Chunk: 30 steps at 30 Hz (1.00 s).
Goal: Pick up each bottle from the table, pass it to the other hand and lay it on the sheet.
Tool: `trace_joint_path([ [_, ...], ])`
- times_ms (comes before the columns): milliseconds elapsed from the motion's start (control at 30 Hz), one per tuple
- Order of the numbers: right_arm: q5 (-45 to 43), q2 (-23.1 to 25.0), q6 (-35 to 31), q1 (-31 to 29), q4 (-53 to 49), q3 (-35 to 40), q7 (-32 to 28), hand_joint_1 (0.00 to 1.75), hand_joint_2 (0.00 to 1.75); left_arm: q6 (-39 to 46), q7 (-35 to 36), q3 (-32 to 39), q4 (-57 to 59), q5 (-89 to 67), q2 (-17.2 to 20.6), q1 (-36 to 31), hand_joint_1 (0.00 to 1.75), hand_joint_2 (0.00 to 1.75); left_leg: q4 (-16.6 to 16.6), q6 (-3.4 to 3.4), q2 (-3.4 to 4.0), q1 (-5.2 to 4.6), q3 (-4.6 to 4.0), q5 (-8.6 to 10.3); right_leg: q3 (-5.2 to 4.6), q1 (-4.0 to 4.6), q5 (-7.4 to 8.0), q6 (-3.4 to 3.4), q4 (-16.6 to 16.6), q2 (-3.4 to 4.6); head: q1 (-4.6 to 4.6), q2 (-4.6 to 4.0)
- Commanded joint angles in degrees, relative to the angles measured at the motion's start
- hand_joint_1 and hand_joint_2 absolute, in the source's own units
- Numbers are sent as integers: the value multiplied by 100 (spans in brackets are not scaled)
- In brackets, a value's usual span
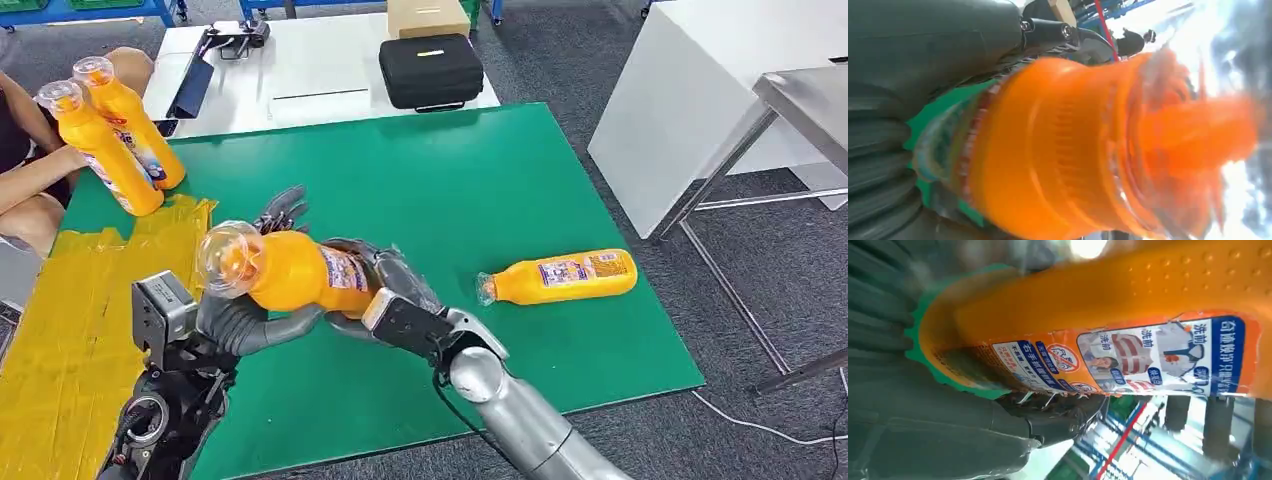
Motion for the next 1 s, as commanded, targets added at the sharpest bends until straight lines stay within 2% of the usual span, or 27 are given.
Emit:
trace_joint_path([
  [33,122,-142,231,-492,612,757,32,175,175,291,-59,-118,407,-118,-27,-291,0,175,-1,-11,3,7,17,-6,20,6,-4,-13,-7,19,0,0],
  [167,135,-111,262,-646,772,864,28,175,175,438,-104,-60,343,-155,-45,-223,0,175,-3,-14,5,8,25,-9,27,6,-7,-16,-9,25,2,0],
  [200,128,-100,264,-665,795,869,28,175,175,475,-120,-35,333,-150,-47,-207,73,175,-2,-11,6,7,18,-7,19,5,-4,-13,-7,22,0,0],
  [233,114,-88,265,-707,828,888,24,175,175,503,-144,-18,317,-141,-35,-191,161,175,-4,-15,7,9,27,-9,28,7,-6,-17,-10,28,0,0],
  [267,114,-88,265,-707,828,888,24,175,175,503,-144,-18,317,-141,-35,-191,168,175,-3,-10,4,6,15,-5,16,5,-3,-11,-7,18,0,0],
  [400,114,-86,265,-721,825,885,24,175,175,503,-144,-13,316,-141,-28,-192,168,175,-3,-14,6,9,27,-11,29,7,-8,-17,-10,27,2,0],
  [433,79,-96,246,-737,835,897,17,175,175,523,-160,-7,301,-126,-30,-191,175,175,-4,-17,5,11,36,-15,40,9,-12,-22,-13,33,2,0],
  [533,-4,-113,172,-763,846,876,1,175,175,541,-178,10,280,-105,-13,-183,175,175,-2,-9,2,6,13,-5,15,5,-4,-10,-6,15,2,0],
  [767,-115,-174,-39,-673,734,782,-47,175,175,580,-222,52,290,-32,11,-184,175,175,-3,-11,-2,7,18,-6,21,6,-6,-14,-8,15,0,2],
  [800,-54,-164,-239,-642,693,733,-102,40,175,606,-230,69,287,-18,3,-175,175,175,-5,-18,0,11,33,-12,38,9,-11,-21,-12,26,0,2],
  [833,-35,-163,-349,-619,651,702,-128,0,175,631,-238,88,278,-14,-4,-165,175,175,-3,-11,-3,7,16,-5,19,6,-5,-13,-8,13,0,0],
  [900,-79,-243,-593,-547,413,544,-141,0,175,680,-245,163,227,-14,19,-130,175,175,-2,-10,-1,7,16,-7,19,6,-6,-13,-8,15,0,0],
  [933,158,-380,-1019,-456,106,385,-70,0,175,902,-304,298,149,-256,20,-86,175,175,-2,-15,1,9,28,-12,31,7,-11,-19,-10,24,2,2],
  [1000,137,-547,-945,-397,-174,275,-5,0,175,879,-289,406,73,-253,44,-55,175,175,1,-14,-7,10,22,-12,29,8,-13,-17,-8,16,2,0],
])
